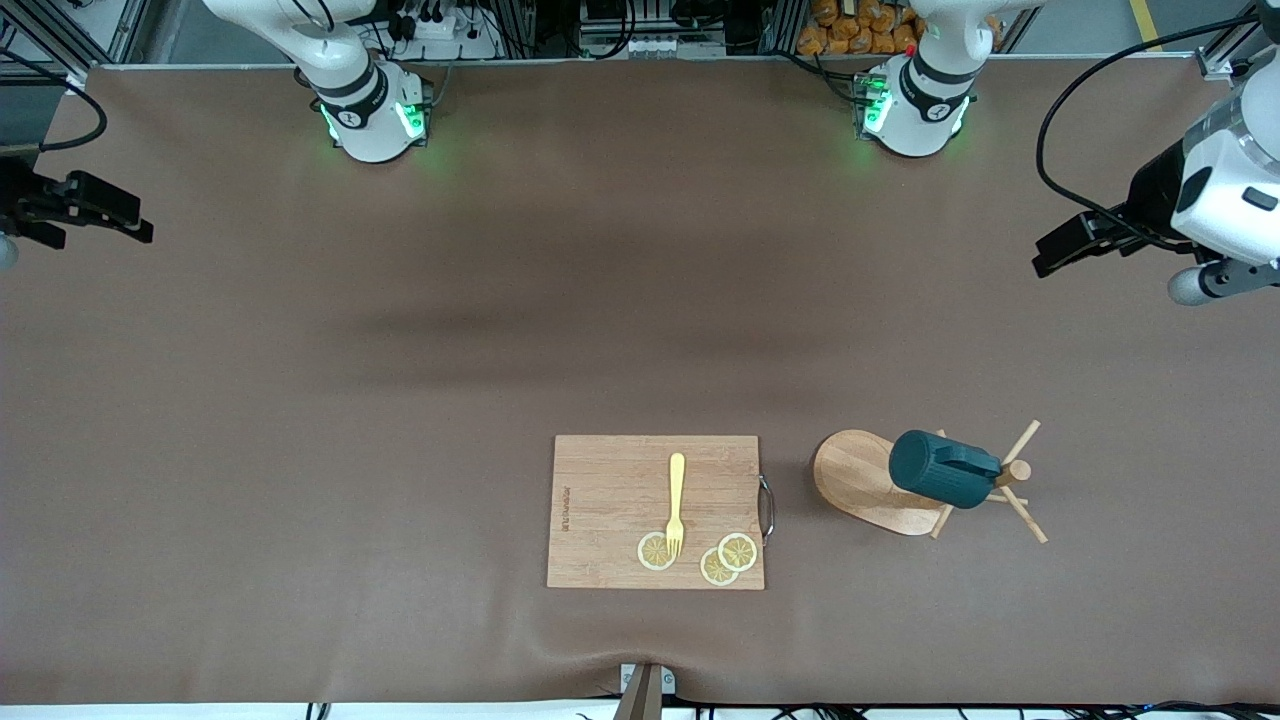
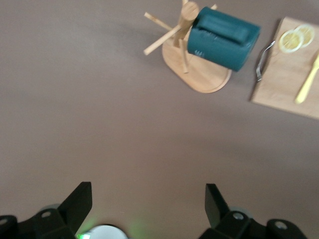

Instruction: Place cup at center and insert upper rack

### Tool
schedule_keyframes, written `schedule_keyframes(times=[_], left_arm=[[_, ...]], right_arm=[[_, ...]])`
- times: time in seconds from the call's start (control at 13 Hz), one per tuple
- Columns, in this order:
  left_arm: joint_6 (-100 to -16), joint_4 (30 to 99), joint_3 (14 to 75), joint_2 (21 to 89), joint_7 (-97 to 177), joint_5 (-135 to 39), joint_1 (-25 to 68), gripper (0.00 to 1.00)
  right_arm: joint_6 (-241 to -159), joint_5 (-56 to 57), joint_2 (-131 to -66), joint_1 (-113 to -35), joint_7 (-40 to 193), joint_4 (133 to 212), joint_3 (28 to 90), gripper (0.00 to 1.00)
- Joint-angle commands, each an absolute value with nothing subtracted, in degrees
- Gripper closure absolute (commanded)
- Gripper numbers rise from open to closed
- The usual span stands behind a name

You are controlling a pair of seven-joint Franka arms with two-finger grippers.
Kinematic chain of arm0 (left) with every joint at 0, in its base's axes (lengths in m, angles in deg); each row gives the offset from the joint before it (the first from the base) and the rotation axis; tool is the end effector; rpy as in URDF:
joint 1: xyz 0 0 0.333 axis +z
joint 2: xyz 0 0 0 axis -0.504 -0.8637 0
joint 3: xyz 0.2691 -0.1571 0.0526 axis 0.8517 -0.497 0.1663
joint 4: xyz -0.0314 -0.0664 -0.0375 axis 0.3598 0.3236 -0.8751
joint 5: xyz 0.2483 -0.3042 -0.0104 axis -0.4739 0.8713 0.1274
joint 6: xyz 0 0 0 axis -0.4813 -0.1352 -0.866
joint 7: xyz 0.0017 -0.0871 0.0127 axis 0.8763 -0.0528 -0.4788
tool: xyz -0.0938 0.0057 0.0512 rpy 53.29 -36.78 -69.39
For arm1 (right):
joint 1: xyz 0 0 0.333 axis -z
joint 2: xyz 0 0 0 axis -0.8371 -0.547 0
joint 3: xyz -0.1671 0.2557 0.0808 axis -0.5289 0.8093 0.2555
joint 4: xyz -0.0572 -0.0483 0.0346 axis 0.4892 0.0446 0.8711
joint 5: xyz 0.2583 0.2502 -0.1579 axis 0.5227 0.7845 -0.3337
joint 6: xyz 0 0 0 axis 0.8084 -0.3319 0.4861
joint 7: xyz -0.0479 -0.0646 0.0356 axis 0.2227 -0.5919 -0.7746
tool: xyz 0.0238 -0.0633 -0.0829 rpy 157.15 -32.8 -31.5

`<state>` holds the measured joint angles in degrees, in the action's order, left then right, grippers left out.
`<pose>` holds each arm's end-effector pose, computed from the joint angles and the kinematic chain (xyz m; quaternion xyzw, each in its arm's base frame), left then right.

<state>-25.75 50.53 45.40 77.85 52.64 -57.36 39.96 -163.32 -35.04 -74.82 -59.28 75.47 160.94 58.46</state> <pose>0.5534 -0.0683 0.6256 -0.9942 -0.1011 0.0361 0.0027 0.5300 -0.0285 0.6377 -0.9972 -0.0230 0.0682 0.0183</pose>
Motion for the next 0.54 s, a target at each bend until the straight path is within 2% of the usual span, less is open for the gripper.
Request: schedule_keyframes(times=[0.0, 0.46], left_arm=[[-30.15, 57.17, 52.16, 81.74, 43.54, -58.74, 37.14, 0.00], [-29.99, 55.69, 53.07, 81.74, 42.27, -57.95, 36.77, 0.00]], right_arm=[[-161.69, -34.90, -73.26, -58.86, 76.20, 161.16, 58.66, 0.00], [-161.51, -34.90, -73.08, -58.77, 76.46, 161.25, 58.66, 0.00]])
